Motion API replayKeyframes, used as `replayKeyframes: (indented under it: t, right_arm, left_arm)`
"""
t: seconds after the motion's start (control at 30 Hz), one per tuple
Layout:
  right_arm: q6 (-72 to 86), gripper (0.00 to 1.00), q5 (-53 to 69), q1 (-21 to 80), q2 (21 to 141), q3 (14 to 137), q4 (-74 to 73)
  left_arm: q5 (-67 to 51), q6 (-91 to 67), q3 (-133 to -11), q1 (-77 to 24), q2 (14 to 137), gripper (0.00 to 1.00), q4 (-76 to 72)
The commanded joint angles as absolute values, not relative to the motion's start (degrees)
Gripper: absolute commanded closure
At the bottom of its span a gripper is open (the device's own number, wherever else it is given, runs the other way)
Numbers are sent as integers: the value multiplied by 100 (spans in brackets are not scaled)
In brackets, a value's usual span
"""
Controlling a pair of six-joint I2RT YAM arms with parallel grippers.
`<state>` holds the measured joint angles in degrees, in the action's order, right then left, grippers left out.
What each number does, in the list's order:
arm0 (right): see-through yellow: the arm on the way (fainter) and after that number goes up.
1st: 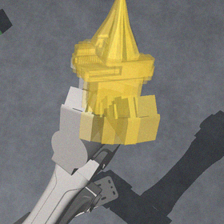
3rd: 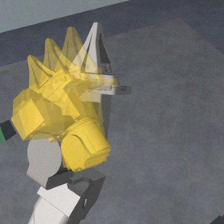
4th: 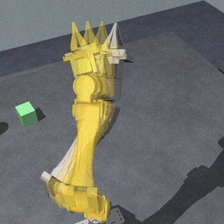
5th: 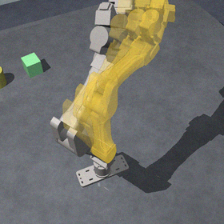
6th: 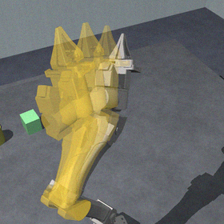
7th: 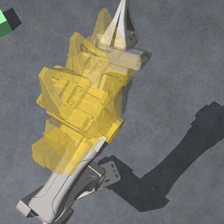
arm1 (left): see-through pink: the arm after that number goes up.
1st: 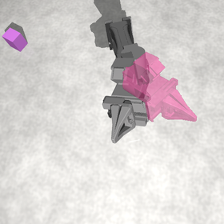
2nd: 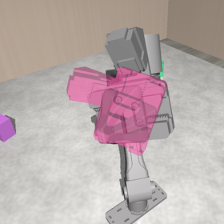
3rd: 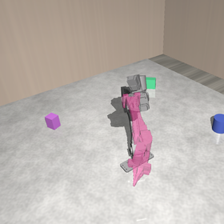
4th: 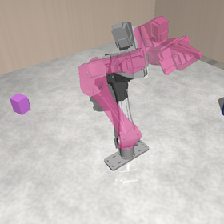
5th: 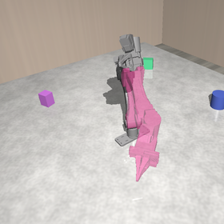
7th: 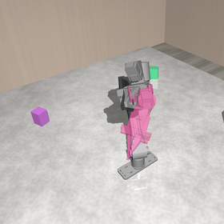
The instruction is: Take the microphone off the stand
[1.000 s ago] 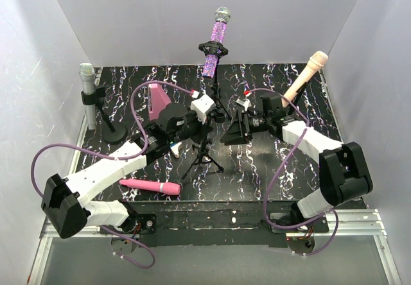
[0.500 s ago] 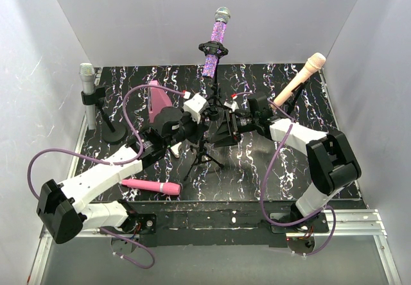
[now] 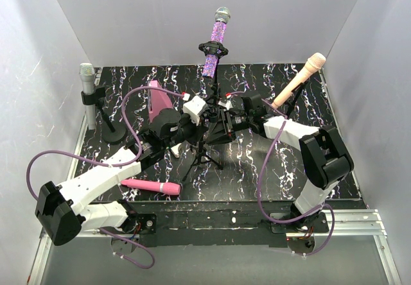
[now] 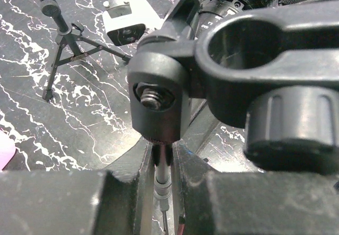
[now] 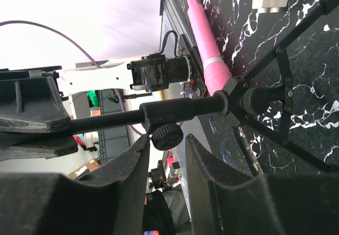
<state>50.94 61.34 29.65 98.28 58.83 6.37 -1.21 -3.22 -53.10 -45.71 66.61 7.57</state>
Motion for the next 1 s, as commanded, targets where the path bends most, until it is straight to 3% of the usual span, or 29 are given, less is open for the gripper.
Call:
replayKeyframes:
  t: [0.0, 0.5, 0.53, 0.57, 0.6, 0.77, 0.97]
  right_arm:
    - [5176, 63, 6258, 3015, 9862, 6047, 923]
    - [5791, 69, 6723, 3243, 10116, 6038, 2135]
    - [5827, 80, 6758, 3252, 10125, 6047, 2197]
    - [5818, 97, 6767, 3252, 10108, 6064, 2249]
    - [5723, 99, 6768, 3252, 10047, 6073, 2276]
    - [5117, 99, 6715, 3313, 9529, 5907, 2479]
    - [2738, 99, 5733, 3524, 8580, 5793, 1136]
  left_arm:
    - [-176, -316, -5256, -4544, 6495, 100, 914]
    - [-264, -439, -5089, -4535, 6354, 100, 879]
    - [-246, -448, -5071, -4544, 6337, 100, 870]
    - [-220, -440, -5071, -4535, 6320, 100, 870]
    - [-185, -439, -5045, -4526, 6302, 100, 870]
    - [-167, -536, -5089, -4368, 6275, 100, 1001]
    - [-588, -413, -5010, -4131, 6118, 100, 915]
